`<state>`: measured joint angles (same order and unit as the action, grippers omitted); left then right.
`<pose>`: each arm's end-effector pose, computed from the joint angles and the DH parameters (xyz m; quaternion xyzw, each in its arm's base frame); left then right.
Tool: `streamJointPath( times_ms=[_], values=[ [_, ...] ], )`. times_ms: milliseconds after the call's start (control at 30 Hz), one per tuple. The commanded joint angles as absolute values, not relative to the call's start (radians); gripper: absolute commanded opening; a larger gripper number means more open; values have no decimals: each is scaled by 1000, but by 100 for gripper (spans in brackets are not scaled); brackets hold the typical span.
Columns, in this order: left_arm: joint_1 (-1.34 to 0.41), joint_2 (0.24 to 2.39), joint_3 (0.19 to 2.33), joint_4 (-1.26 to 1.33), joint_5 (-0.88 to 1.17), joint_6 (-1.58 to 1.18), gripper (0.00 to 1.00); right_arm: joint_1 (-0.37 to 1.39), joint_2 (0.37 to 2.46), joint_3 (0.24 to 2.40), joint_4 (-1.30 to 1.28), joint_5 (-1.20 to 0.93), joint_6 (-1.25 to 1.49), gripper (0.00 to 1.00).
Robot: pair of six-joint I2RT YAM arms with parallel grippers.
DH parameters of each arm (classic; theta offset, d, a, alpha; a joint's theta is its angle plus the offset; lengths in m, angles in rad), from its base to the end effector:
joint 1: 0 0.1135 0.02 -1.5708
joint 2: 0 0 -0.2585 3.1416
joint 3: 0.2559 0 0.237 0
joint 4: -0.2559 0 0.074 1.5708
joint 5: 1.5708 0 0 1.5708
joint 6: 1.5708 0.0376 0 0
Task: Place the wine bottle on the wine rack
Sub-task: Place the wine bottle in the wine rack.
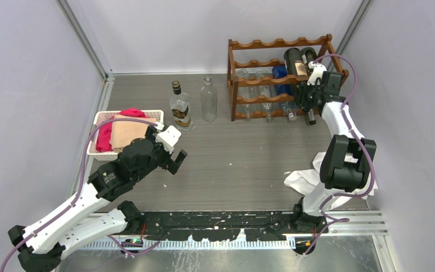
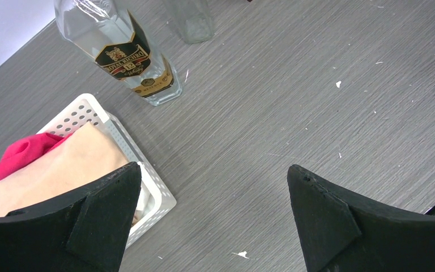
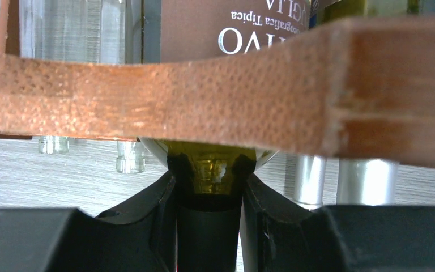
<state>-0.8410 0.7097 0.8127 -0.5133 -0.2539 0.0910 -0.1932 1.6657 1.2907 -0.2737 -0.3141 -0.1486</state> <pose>0.1051 -0.1033 0.3212 0.3107 0.7723 -0.1007 0.5448 0.3627 -0.0591 0.2764 -0.0498 0.8859 0.0633 0.4568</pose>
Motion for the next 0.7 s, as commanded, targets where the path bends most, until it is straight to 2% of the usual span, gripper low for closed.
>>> streamJointPath(
  times_ms=[0,667],
  values=[
    [-831,708,813,-461,-258,106,99,-177,1650,1383,-98,-312,-140,2],
    [-820,716,814,-459,-250,104,99,-124,1699,1391,-12,-229,-121,5]
  ],
)
